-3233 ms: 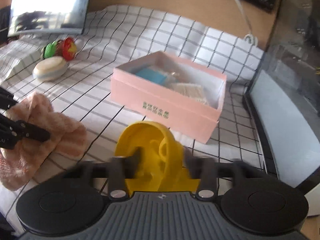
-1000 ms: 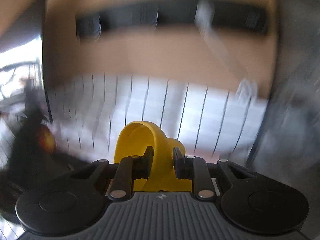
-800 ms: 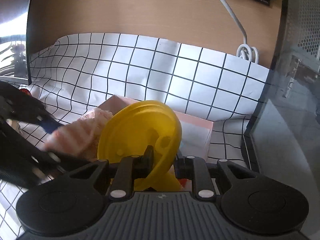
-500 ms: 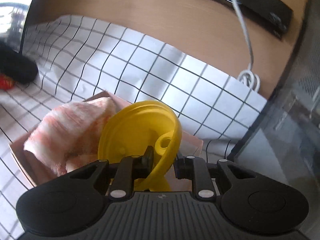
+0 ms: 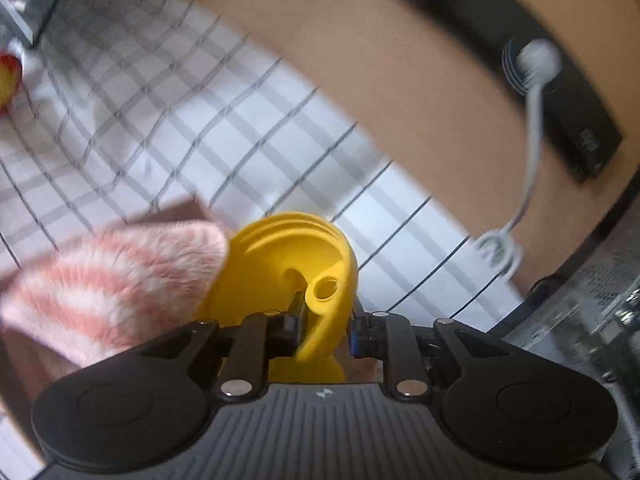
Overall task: Organize soft objects
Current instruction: 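Carry the yellow funnel into the pink box and open the right tool, then grasp the crocheted doll with the left tool while the right grasps the round cream case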
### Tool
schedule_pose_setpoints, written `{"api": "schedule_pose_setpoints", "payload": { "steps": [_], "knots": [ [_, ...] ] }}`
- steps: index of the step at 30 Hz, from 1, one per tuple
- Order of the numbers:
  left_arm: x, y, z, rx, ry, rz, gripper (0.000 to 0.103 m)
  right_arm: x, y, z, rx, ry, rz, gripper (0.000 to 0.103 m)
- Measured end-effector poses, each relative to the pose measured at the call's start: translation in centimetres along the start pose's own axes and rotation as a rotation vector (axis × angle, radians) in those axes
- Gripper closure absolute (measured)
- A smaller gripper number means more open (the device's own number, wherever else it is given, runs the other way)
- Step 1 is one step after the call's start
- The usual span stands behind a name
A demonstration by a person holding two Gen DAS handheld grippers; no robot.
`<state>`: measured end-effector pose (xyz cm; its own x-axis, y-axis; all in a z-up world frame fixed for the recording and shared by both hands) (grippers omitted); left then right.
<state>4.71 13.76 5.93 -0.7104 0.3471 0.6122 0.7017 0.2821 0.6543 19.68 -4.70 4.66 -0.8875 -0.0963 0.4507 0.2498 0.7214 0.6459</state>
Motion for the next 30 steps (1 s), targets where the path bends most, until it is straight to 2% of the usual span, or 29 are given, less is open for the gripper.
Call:
{"api": "schedule_pose_setpoints", "payload": {
  "steps": [2,3,4,5,7,9,10,12,17,19,23,26,28,30],
  "knots": [
    [1.1,-0.9,0.7,0.034,0.005,-0.015,0.052,-0.8,-0.7,0.6,-0.015,0.036,0.053,0.079],
    [1.6,-1.4,0.9,0.044,0.012,-0.023,0.052,-0.6,-0.8,0.5,-0.021,0.037,0.042,0.075],
    [2.3,-1.8,1.2,0.051,0.024,-0.03,0.052,-0.3,-0.9,0.3,-0.034,0.053,0.035,0.066],
    [2.9,-2.1,1.5,0.055,0.035,-0.035,0.052,0.3,-1.0,-0.2,-0.063,0.08,0.031,0.062],
    [4.0,-2.8,2.2,0.064,0.065,-0.039,0.052,1.5,-1.5,-1.2,-0.124,0.108,0.02,0.041],
    [5.0,-3.4,3.1,0.076,0.096,-0.04,0.052,3.5,-2.3,-1.8,-0.177,0.133,-0.011,0.027],
    [5.5,-3.8,3.5,0.084,0.11,-0.041,0.052,4.7,-2.8,-2.0,-0.201,0.148,-0.034,0.024],
    [6.2,-4.3,4.3,0.105,0.129,-0.042,0.052,6.8,-3.8,-2.4,-0.238,0.169,-0.062,0.02],
    [7.1,-5.0,6.2,0.142,0.176,-0.046,0.052,10.9,-5.4,-3.3,-0.31,0.177,-0.093,0.019],
    [7.5,-4.8,6.8,0.157,0.196,-0.072,0.052,12.7,-6.0,-3.1,-0.32,0.183,-0.12,0.017],
    [8.7,-3.7,8.9,0.236,0.254,-0.169,0.052,15.8,-7.0,-1.7,-0.35,0.256,-0.14,0.015],
    [9.5,-2.5,11.3,0.303,0.301,-0.218,0.052,16.5,-7.0,-0.2,-0.349,0.301,-0.139,0.015],
    [9.5,-1.5,13.0,0.312,0.316,-0.23,0.052,16.7,-6.8,0.9,-0.342,0.323,-0.133,0.015],
    [9.4,0.1,14.5,0.279,0.332,-0.239,0.052,16.9,-6.4,2.1,-0.332,0.341,-0.126,0.015]
  ]
}}
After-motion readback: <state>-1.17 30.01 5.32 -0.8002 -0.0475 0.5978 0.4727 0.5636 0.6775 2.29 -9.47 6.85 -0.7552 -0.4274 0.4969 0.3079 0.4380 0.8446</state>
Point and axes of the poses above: each gripper's, at about its wrist camera, not at the fingertips, and x roughly against the way its jaws point, z to its left, y to its top, the point moved 2 cm from there along -x, roughly the way its jaws point, and after that the axes turned 3 degrees about x, right-handed, at the moved point
